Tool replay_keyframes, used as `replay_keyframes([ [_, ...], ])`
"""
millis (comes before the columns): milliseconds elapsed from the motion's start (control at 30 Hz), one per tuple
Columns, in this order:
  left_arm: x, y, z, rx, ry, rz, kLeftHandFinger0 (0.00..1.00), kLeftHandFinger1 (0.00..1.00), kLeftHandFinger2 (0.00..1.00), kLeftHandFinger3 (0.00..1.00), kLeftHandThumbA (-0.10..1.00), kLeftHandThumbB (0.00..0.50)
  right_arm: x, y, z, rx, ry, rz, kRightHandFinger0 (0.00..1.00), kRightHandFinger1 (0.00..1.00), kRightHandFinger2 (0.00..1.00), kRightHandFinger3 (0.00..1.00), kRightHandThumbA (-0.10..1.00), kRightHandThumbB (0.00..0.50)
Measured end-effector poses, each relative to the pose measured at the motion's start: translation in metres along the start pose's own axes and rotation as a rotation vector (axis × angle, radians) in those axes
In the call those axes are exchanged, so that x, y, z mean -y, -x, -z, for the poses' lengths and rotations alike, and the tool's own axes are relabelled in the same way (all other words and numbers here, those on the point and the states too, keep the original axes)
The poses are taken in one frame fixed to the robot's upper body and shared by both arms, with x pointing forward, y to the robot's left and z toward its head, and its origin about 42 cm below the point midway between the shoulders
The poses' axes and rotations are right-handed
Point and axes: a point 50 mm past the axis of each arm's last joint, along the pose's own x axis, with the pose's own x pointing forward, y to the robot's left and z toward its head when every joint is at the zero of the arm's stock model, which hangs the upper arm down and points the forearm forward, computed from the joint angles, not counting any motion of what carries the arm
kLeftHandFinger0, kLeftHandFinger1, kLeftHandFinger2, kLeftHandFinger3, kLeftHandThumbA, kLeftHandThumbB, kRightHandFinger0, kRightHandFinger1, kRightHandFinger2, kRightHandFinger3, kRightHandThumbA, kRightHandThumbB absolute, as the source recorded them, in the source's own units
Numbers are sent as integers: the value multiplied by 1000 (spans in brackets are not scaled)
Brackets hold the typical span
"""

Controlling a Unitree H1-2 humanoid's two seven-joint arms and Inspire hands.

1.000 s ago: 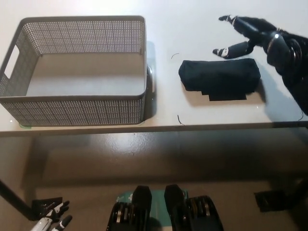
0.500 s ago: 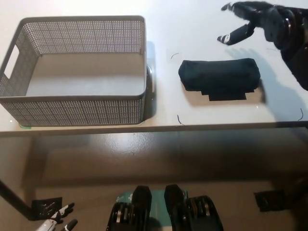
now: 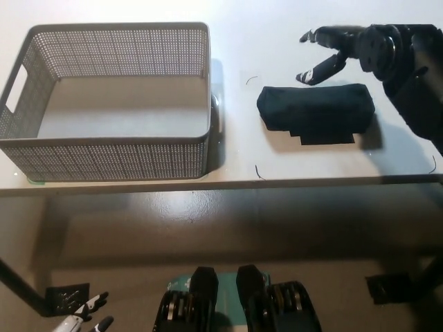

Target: Use the right hand to pick up the pencil case on the right hand side and put it into a grey container on the left side

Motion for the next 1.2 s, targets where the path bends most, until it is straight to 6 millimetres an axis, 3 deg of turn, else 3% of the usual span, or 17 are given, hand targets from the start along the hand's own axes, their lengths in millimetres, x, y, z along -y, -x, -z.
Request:
replay_keyframes([
  [167,0,0,-1,2,-2,1,1000,1000,1000,1000,1000,421,-22,-13,6,-41,-12,-75,1000,1000,1000,1000,721,500],
  [333,1,0,-1,6,-5,6,1000,1000,1000,1000,1000,438,-62,-32,8,-90,15,-170,1000,1000,1000,1000,699,500],
  [800,2,-3,-10,42,-18,13,1000,1000,1000,1000,1000,450,-107,-50,0,-88,76,-108,1000,1000,1000,1000,688,500],
  [1067,-2,-8,-16,68,-27,5,1000,1000,1000,1000,1000,442,-128,-53,-2,-69,72,-44,1000,1000,1000,1000,588,500],
  [1100,-3,-10,-18,73,-29,3,1000,1000,1000,1000,1000,435,-131,-53,-1,-65,72,-29,1000,1000,1000,1000,432,500],
  [1133,-3,-10,-19,75,-31,2,1000,1000,1000,1000,1000,428,-134,-53,0,-60,70,-17,840,799,923,1000,138,342],
  [1167,-4,-11,-19,78,-31,2,1000,1000,1000,1000,1000,428,-136,-54,1,-55,68,8,648,701,863,1000,162,385],
  [1200,-4,-11,-19,79,-32,2,1000,1000,1000,1000,1000,422,-139,-54,2,-51,66,30,51,95,292,941,-90,254],
])
